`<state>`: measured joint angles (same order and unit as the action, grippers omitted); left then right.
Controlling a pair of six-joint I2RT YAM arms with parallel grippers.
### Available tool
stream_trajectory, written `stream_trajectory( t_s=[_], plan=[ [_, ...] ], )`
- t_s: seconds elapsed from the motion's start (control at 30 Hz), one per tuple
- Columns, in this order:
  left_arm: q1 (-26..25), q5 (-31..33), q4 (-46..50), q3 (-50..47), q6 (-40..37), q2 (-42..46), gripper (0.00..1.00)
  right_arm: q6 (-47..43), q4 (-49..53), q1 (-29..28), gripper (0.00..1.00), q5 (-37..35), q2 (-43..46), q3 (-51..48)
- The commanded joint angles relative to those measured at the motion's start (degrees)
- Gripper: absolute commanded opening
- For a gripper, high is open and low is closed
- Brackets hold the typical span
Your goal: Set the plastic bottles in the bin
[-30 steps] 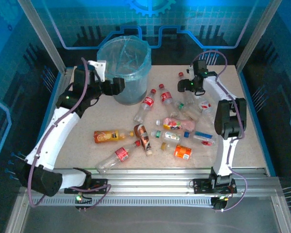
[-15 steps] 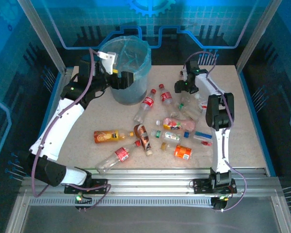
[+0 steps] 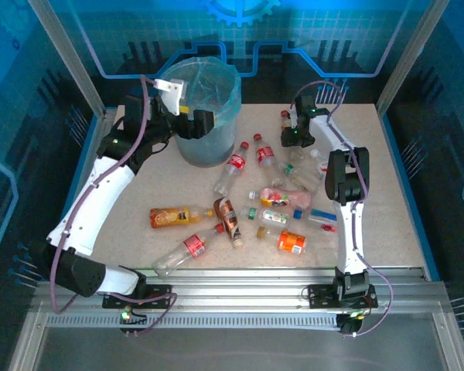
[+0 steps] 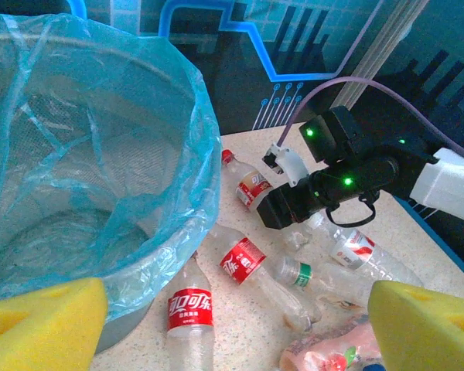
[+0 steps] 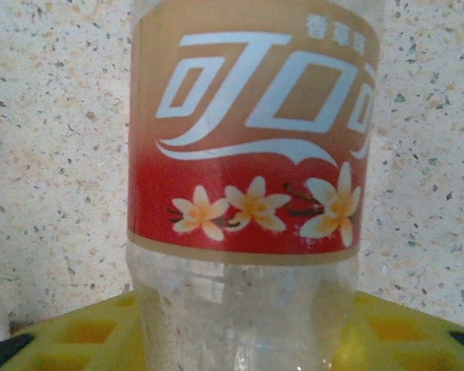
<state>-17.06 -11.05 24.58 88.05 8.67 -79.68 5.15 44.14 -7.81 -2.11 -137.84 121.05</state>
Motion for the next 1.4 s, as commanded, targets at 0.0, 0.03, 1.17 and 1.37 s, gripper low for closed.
stream_trajectory(
  t_s=[0.0,0.03,1.17,1.37],
  plan=[
    [-0.5,-2.4,-0.3,4.2,4.9,0.5,0.88,0.8,0.6,0.7,0.49,3.1,8.3,0.1],
    [-0.5,-3.8,1.2,6.0,6.1,-0.6,0.88,0.8,0.1,0.6,0.48,3.4,10.0,-0.8],
    [-14.1,-20.7,-1.0,26.4,20.0,-17.0,0.79,7.2,-23.8,-7.1,0.47,35.5,78.4,-52.3],
    [-14.2,-20.1,-1.1,26.5,20.5,-16.9,0.75,8.7,-21.9,-7.5,0.47,40.3,80.4,-53.8]
  ],
)
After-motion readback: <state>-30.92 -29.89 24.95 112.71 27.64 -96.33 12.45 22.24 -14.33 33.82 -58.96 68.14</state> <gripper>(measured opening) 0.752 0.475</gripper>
